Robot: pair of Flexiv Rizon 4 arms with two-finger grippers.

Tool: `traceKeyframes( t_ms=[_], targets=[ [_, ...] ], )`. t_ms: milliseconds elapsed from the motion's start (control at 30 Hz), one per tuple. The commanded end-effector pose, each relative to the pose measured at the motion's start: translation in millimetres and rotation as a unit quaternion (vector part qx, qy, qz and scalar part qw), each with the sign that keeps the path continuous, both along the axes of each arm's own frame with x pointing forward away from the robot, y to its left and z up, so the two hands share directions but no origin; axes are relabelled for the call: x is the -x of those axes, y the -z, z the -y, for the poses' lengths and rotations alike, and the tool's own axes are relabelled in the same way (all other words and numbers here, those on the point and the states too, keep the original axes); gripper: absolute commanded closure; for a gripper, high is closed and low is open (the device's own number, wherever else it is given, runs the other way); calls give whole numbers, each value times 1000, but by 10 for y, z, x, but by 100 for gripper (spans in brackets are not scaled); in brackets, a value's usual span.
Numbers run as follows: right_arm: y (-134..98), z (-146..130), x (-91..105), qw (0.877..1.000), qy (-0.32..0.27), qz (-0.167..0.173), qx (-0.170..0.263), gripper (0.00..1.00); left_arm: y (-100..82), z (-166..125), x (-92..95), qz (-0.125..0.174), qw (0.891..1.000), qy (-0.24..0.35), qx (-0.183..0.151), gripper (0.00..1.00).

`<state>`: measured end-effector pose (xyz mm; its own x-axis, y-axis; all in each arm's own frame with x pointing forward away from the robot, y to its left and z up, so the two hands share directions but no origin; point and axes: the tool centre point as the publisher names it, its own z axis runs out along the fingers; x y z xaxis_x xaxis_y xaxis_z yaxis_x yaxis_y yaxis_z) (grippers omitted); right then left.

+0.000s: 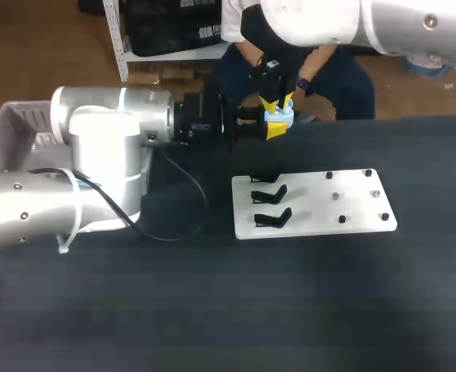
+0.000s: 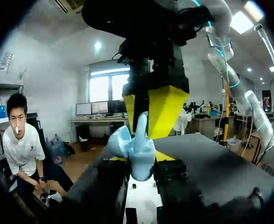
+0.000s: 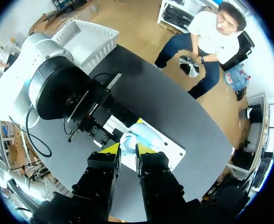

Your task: Pick up each earbud case from the left stands, insert the matching earbuds, close the lid, and place the case in the box.

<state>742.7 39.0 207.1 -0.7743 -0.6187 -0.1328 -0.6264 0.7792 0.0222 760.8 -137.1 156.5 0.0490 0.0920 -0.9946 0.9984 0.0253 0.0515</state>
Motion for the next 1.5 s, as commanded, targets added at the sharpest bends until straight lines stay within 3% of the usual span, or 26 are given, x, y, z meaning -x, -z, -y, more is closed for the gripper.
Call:
traceKeyframes(
  t_ms=[33, 1400, 1433, 1467, 1500],
  targets=[
    [5, -16, -30, 1000, -1, -5, 1, 100, 16, -4, 15, 3, 1000, -3, 3, 100],
    [110, -20, -44, 999, -31, -14, 34, 100, 16, -4, 15, 3, 1000, -3, 3, 100],
    [110, -22, -42, 999, -32, -14, 34, 99, 16, -4, 15, 3, 1000, -3, 3, 100],
    [109, -24, -38, 999, -32, -14, 34, 88, 16, -4, 15, 3, 1000, -3, 3, 100],
    [109, -24, -38, 999, -32, -14, 34, 86, 16, -4, 15, 3, 1000, -3, 3, 100]
  ],
)
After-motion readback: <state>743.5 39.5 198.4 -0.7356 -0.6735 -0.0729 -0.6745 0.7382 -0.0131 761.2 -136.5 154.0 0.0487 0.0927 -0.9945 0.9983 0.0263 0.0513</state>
